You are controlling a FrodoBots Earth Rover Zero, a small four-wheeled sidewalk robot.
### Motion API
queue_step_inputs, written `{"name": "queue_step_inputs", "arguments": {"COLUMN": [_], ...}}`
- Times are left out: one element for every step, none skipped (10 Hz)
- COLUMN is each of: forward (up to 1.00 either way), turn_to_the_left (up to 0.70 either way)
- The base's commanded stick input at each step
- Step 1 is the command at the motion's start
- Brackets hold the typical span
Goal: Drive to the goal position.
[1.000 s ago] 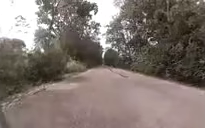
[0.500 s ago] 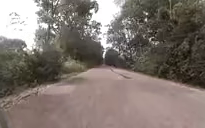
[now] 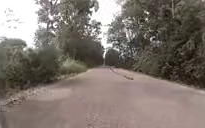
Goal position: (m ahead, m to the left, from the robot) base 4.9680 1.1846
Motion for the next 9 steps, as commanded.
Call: {"name": "queue_step_inputs", "arguments": {"forward": [0.70, 0.70, 0.70, 0.70, 0.70, 0.70, 0.70, 0.70, 0.70], "turn_to_the_left": [0.00, 0.00, 0.00, 0.00, 0.00, 0.00, 0.00, 0.00, 0.00]}}
